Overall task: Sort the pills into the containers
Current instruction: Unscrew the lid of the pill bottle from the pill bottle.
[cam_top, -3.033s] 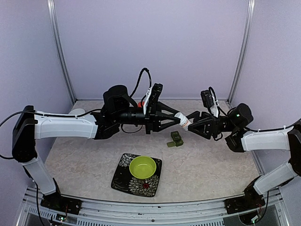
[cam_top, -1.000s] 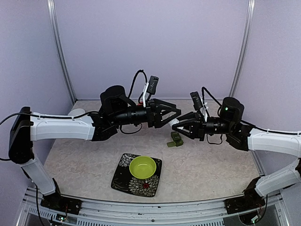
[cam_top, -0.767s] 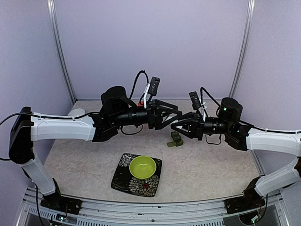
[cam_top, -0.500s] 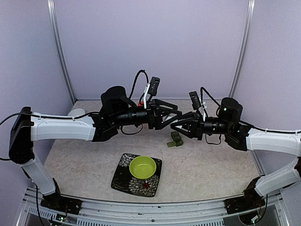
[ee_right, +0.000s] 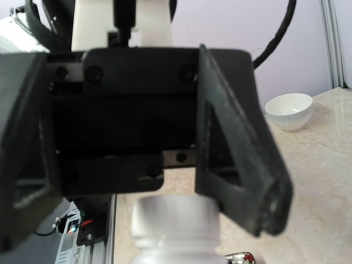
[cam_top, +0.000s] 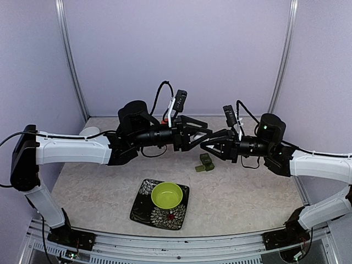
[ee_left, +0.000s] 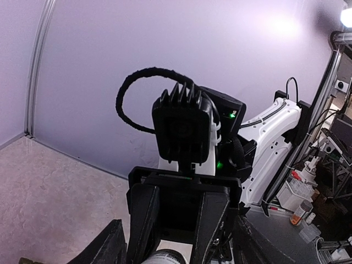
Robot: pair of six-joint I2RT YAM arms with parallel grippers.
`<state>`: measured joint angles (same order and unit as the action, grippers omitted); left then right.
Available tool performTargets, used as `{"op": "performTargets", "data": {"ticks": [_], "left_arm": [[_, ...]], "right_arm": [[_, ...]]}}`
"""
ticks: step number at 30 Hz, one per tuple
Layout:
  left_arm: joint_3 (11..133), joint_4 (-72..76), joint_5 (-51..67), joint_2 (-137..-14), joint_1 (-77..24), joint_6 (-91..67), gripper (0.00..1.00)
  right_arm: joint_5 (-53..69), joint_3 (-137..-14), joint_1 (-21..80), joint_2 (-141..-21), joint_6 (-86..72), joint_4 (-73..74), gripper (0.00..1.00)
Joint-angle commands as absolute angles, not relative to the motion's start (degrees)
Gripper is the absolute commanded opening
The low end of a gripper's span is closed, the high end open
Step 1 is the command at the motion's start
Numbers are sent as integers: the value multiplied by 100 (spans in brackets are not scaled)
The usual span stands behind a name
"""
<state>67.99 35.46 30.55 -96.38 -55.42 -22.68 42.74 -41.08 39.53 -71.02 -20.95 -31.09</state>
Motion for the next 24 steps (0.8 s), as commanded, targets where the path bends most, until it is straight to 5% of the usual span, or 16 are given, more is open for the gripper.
{"op": "performTargets", "data": {"ticks": [1, 12, 24], "left_arm": [[6690, 3406, 3165, -9463, -5625, -2189, 64], [6568, 3447, 3080, -9305, -5560, -2159, 57], [6562, 3511, 3064, -9342, -5508, -2259, 62]], "right_arm": [[3969, -4106, 3855, -6901, -2137, -3238, 0], [3895, -4036, 3694, -6782, -2089, -3034, 0], [4169, -4073, 3639, -6780, -2083, -3079, 0]]}}
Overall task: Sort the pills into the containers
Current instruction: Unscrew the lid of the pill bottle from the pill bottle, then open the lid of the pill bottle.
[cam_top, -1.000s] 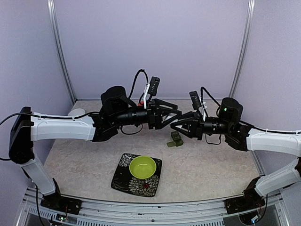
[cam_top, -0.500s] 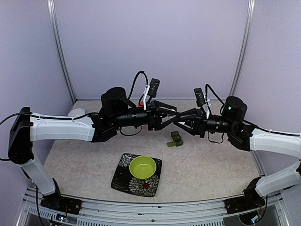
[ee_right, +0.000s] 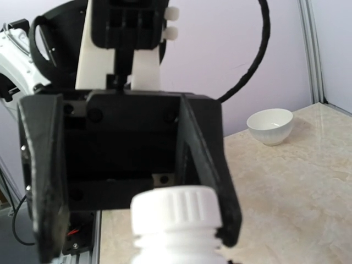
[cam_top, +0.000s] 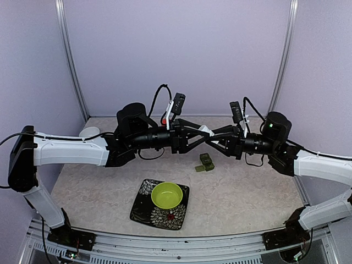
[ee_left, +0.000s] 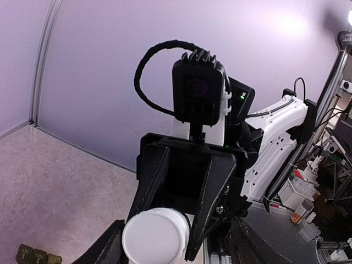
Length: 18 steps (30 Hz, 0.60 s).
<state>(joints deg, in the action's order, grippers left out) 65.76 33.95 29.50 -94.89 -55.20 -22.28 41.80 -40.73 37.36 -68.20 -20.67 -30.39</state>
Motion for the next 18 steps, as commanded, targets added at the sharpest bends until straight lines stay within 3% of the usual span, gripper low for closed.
{"op": "performTargets", "data": {"ticks": [1, 9, 18], "left_arm": [[6563, 3522, 3053, -9347, -5498, -2271, 62], [6611, 3455, 2822, -9415, -5391, -2393, 63], [6606, 3507, 2856, -9465, -5361, -2420, 51]], "right_arm": [[4217, -4076, 3639, -6789, -2087, -3097, 0], [4486, -4099, 3639, -6794, -2145, -3249, 0], [4491, -4079, 3639, -6842, -2145, -3233, 0]]}}
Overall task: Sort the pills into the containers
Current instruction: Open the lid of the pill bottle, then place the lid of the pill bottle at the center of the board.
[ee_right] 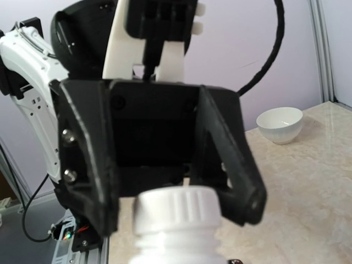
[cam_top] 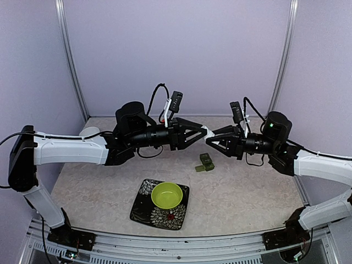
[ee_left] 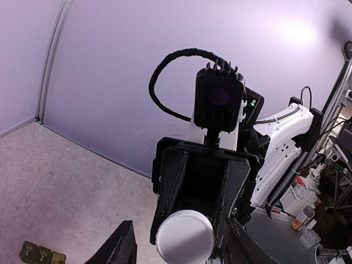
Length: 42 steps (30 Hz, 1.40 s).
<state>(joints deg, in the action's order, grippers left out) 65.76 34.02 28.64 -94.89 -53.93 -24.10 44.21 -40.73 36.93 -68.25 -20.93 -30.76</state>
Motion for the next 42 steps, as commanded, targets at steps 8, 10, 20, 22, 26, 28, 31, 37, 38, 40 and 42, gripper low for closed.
{"op": "performTargets", "data": {"ticks": [8, 10, 20, 22, 26, 28, 31, 37, 38, 40, 42], "left_arm": [[6587, 3472, 2826, -9469, -5353, -2436, 35], [6587, 3487, 2801, -9465, -5353, -2523, 33], [6567, 3342, 2384, -9323, -5370, -3087, 28], [6576, 3273, 2306, -9286, -5378, -3202, 28], [6667, 2980, 2069, -9206, -5413, -3231, 29], [6675, 2854, 1925, -9154, -5427, -3166, 29], [6656, 2628, 1649, -9062, -5432, -2966, 30], [6483, 2301, 1275, -8978, -5361, -2638, 32], [6414, 2295, 1276, -8974, -5314, -2637, 32], [6270, 2286, 1232, -8958, -5212, -2621, 32], [6072, 2274, 1175, -8941, -5094, -2583, 32]], "right_arm": [[4470, -4073, 3639, -6882, -2101, -3215, 0], [4450, -4078, 3639, -6874, -2000, -3153, 0], [4109, -3898, 3639, -6804, -1341, -3051, 0], [4036, -3871, 3639, -6848, -1260, -3064, 0], [3993, -3733, 3639, -6884, -1140, -3263, 0], [3999, -3628, 3639, -6859, -1107, -3458, 0], [3914, -3432, 3636, -6738, -1058, -3728, 0], [3588, -3020, 3631, -6523, -969, -4115, 0], [3513, -2944, 3630, -6495, -959, -4181, 0], [3410, -2785, 3630, -6442, -950, -4342, 0], [3280, -2641, 3630, -6411, -926, -4479, 0]]}}
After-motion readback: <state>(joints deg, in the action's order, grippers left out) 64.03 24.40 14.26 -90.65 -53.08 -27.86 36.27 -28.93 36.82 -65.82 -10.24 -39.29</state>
